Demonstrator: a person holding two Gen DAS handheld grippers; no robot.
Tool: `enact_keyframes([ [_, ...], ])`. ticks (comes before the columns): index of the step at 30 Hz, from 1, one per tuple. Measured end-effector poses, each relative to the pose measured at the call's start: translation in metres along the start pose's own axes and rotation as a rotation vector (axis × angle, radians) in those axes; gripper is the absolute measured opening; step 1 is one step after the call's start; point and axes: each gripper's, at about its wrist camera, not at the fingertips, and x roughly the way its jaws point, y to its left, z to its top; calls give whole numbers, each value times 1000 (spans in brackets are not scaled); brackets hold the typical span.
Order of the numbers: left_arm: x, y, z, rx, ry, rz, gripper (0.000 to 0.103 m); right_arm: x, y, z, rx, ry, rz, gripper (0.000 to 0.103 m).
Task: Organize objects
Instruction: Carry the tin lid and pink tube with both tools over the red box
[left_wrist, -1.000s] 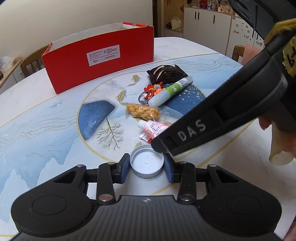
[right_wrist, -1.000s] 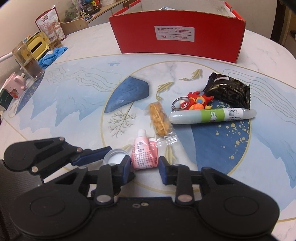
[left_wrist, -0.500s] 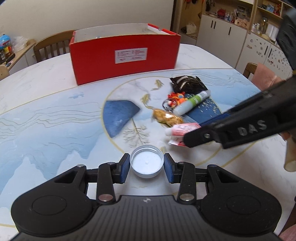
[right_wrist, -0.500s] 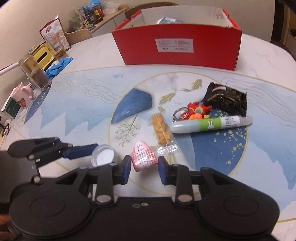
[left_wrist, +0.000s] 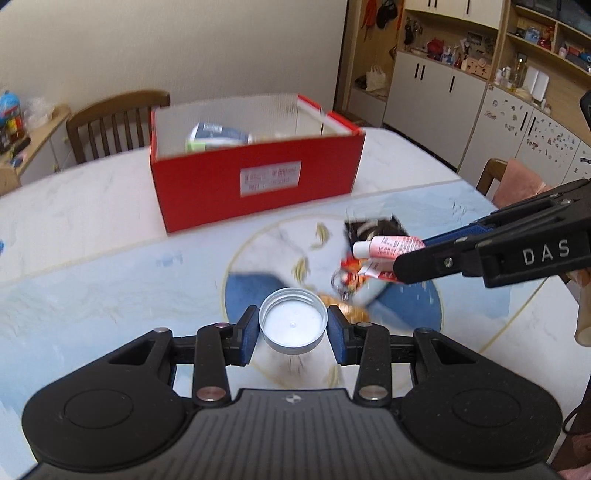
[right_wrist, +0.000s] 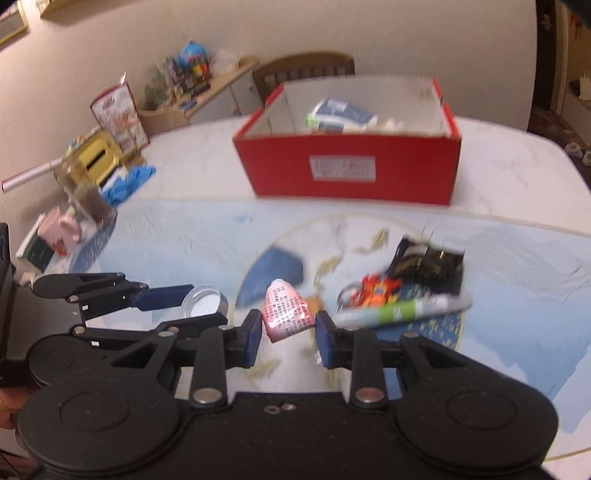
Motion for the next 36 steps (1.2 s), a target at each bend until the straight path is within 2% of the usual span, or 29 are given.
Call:
enact_keyframes([
  [9,-2,11,60,77,-81,-7,38,-18,-17,50,19,-119,-48,30],
  [15,5,24,95,121,-103,-5,38,-19,-25,82,21,-177,-83,30],
  [26,34,48,153,180,-122,-11,38,4,-31,131,29,-211,-99,30],
  [36,78,81,194,154,-91,-21,38,42,-28,161,0,-187,-136,30],
])
